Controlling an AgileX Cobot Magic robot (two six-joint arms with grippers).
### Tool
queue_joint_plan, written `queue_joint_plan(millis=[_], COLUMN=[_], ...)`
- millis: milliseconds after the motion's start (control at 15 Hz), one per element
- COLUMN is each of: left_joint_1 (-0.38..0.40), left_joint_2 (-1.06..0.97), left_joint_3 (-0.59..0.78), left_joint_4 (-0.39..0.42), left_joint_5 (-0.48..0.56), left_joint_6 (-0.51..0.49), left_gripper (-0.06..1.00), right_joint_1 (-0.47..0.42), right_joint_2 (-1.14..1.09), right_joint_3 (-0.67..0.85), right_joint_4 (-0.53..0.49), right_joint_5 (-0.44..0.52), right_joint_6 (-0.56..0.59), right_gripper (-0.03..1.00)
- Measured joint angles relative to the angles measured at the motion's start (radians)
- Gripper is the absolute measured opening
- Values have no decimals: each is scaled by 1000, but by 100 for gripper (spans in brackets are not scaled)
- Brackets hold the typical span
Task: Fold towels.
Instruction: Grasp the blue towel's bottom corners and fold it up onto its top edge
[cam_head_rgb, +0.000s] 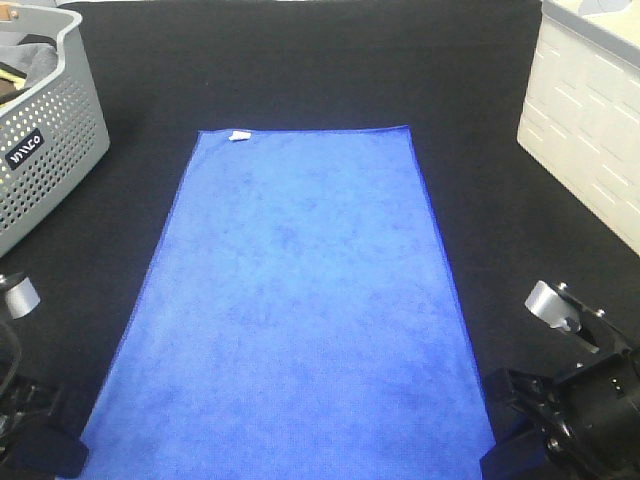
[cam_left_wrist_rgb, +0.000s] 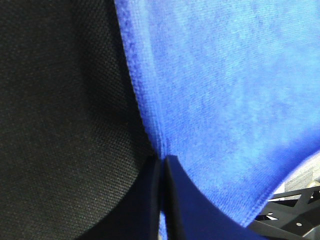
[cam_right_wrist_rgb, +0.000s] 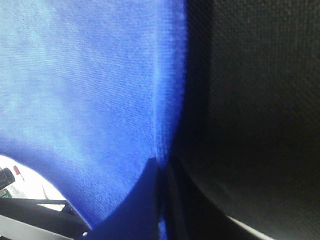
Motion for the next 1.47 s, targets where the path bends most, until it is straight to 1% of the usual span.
queue_joint_plan(millis=[133,267,400,533,733,800,1000,1133,1200,1267,1333,1400,1467], left_joint_1=[0,0,0,0,0,0,0,0,0,0,0,0,0], left_joint_2=[0,-5,-4,-2,73,152,309,394,444,483,483,544,588], left_joint_3=[0,-12,-87,-176,-384,-496,-729,-877,-962,-1029,-1029,-1143,-1209], left_joint_4=[0,0,0,2,27,53,137,201,240,270,270,319,344], left_joint_5=[-9,-45,-67,-83,-94,-94,-90,-89,-89,-89,-89,-88,-88], left_joint_6=[-1,-1,-15,-38,-62,-91,-177,-237,-271,-298,-298,-329,-347], left_gripper=[0,0,0,0,0,0,0,0,0,0,0,0,0], right_joint_1=[0,0,0,0,0,0,0,0,0,0,0,0,0], right_joint_2=[0,0,3,12,89,142,278,380,456,497,497,568,615], right_joint_3=[-2,-44,-158,-288,-532,-665,-948,-1123,-1244,-1307,-1307,-1417,-1495], right_joint_4=[0,-1,-12,-61,-199,-263,-363,-410,-436,-452,-452,-486,-512], right_joint_5=[0,1,0,-4,8,25,80,125,150,158,158,171,175], right_joint_6=[-3,-6,2,59,207,274,375,417,438,444,444,470,485], right_gripper=[0,0,0,0,0,0,0,0,0,0,0,0,0])
